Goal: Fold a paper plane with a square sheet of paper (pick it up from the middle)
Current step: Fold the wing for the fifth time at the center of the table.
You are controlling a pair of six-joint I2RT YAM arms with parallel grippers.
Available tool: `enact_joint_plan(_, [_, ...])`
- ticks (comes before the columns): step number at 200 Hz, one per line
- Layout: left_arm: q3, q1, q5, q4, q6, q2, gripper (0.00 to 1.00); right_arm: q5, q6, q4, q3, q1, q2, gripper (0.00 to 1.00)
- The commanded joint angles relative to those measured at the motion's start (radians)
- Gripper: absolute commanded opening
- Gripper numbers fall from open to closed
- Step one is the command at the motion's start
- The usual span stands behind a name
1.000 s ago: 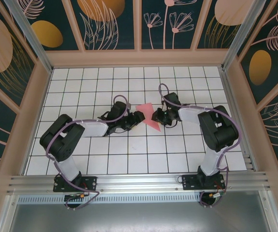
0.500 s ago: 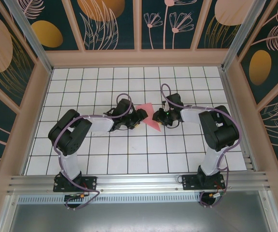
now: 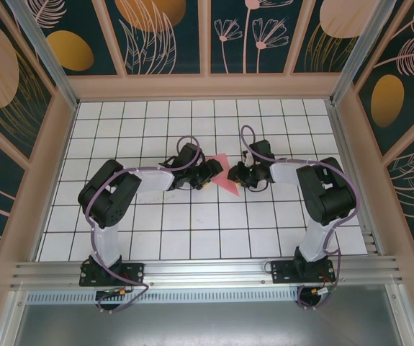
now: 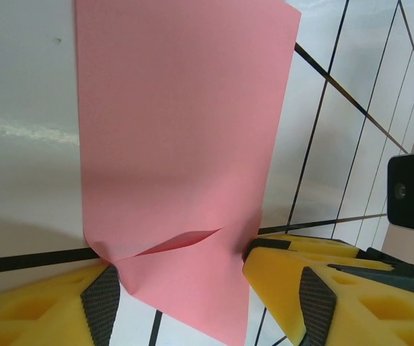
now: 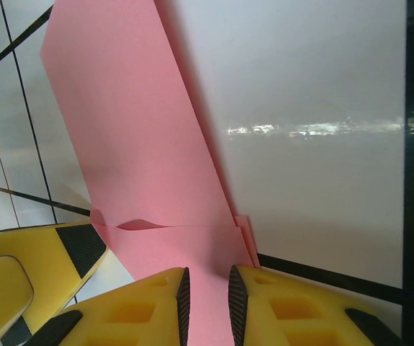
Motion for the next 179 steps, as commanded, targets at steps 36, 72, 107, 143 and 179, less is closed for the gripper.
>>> enact_joint_plan(36, [-0.02,-0.007,-0.031,-0.047,-0.018,-0.033,0.67,0.024,-0.005,-0.061,-0.067,-0.014,0.037,0.26])
enact_joint_plan(72, [-0.025,-0.007,-0.054,-0.084,-0.013,-0.052,0.68,-0.009,0.018,-0.022,-0.096,-0.032,0.029,0.24])
enact_joint_plan(107, [0.015,-0.015,-0.038,-0.098,-0.013,-0.016,0.64,-0.043,0.032,0.003,-0.118,-0.056,0.029,0.22])
enact_joint_plan(143, [0.043,-0.018,-0.008,-0.077,-0.014,0.011,0.58,-0.052,0.029,0.007,-0.123,-0.061,0.028,0.22])
enact_joint_plan(179, [0.054,-0.019,0.013,-0.058,-0.019,0.031,0.52,-0.064,0.023,0.015,-0.129,-0.067,0.026,0.22])
